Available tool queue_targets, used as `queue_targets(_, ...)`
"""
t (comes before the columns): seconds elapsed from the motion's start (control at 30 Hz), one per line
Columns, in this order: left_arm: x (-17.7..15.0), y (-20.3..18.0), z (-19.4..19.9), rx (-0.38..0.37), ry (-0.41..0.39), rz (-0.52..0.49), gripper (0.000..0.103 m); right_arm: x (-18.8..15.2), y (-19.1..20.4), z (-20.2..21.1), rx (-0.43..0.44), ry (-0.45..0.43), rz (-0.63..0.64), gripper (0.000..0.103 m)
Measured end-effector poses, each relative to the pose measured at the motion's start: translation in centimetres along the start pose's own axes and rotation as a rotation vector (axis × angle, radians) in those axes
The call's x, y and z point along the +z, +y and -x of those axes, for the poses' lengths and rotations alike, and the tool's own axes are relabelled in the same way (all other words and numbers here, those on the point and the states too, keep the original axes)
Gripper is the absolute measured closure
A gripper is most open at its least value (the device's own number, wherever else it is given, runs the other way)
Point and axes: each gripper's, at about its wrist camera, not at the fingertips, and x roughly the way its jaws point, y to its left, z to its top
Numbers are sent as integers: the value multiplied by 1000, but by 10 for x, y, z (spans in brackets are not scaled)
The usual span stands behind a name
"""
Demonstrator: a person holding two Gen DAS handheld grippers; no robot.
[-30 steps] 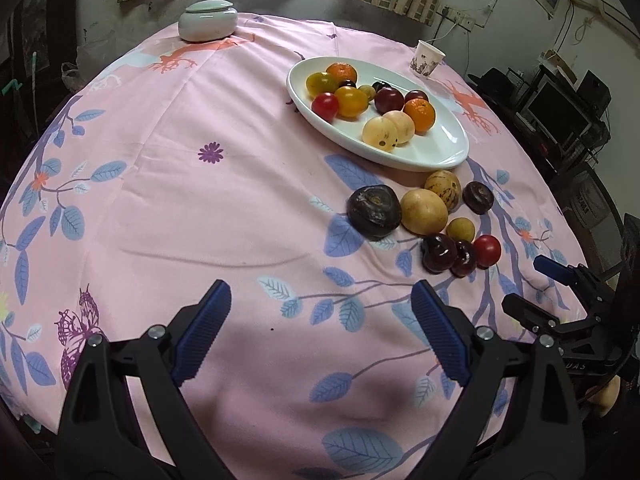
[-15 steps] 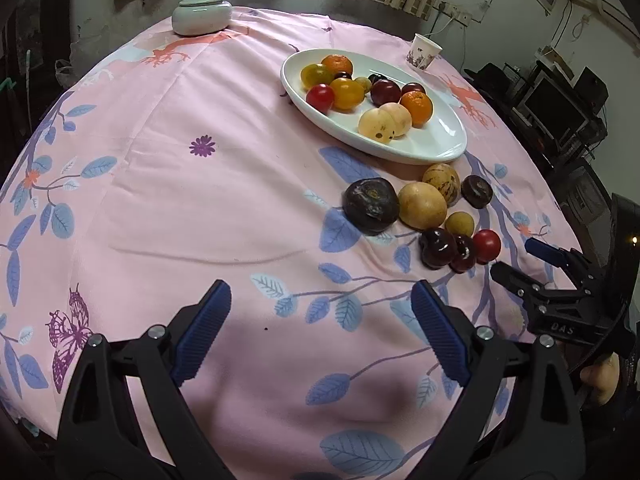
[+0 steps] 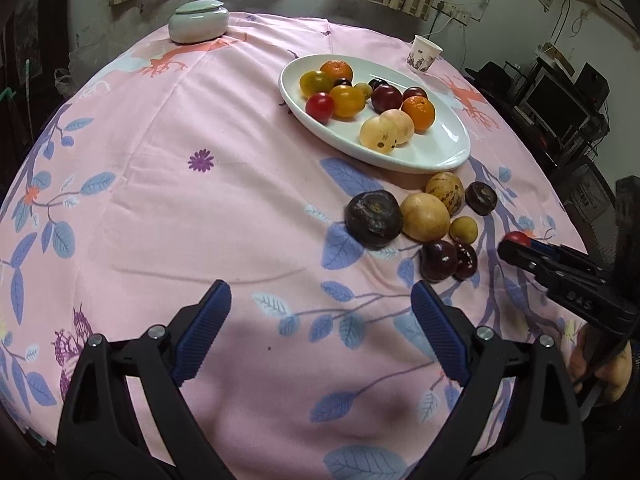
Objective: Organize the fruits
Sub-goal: 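Grasp a large dark fruit with the left tool while the right tool grasps a red tomato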
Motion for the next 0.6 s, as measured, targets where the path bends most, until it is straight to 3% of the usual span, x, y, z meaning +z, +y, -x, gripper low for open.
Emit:
queue_targets(0.27, 26, -27, -53, 91, 19, -135, 10, -6, -17, 3, 12, 20, -46, 72)
queue_targets(0.4, 29, -33, -66, 86, 36, -149, 10, -4, -17, 0, 34, 29, -49, 72)
queue_targets(0.5, 34, -35, -78, 91, 63, -137, 17, -4, -14, -1, 62, 29, -55, 72)
queue_targets(0.6, 37, -43, -79, 84, 48, -164, 34, -6, -14, 1, 68, 28, -68, 72)
